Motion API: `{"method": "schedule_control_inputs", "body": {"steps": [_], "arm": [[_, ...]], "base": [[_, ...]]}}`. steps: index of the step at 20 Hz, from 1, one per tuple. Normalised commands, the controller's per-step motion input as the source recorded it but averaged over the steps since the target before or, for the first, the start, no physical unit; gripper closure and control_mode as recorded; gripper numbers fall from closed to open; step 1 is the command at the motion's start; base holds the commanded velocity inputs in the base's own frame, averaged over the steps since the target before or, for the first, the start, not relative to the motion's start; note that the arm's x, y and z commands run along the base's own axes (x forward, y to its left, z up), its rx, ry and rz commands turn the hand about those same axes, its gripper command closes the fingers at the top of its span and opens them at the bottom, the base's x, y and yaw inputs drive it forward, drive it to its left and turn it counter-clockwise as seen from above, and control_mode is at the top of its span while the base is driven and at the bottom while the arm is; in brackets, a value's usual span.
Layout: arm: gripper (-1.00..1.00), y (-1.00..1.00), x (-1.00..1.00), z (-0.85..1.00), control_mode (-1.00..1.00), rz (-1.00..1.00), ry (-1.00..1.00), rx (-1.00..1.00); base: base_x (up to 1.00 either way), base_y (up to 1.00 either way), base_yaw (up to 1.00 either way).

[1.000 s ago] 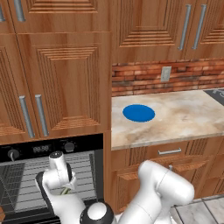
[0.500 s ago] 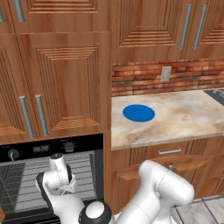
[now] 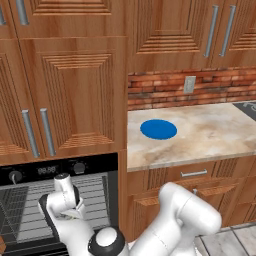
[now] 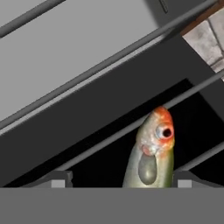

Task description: Take the fish from the oven and place it on the plate on the counter.

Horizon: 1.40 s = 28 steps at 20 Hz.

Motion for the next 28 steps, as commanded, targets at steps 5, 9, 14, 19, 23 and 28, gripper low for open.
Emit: {"method": "schedule_control_inputs", "body": {"steps": [5,9,14,19,23,28], "arm": [[-1.0,0.23,-0.27,-0.44,-1.0,0.0,0.14,-0.08],[-1.0,0.19,-0.2,-0.43,-1.0,0.0,0.13,-0.05],[1.0,0.18,-0.23,-0.39,-1.0,0.0,0.11,-0.03],[1.0,0.02,-0.26,-0.3,-1.0,0.0,0.07,0.0],[1.0,0.02,-0.14,-0.22,-1.0,0.0,0.12,0.0],[1.0,0.01,-0.24,-0.11,-1.0,0.0,0.05,0.0]], "base": [[0.0,0.0,0.0],[0.0,0.0,0.0],[0.0,0.0,0.0],[0.0,0.0,0.0],[0.0,0.0,0.0],[0.0,0.0,0.0]]}}
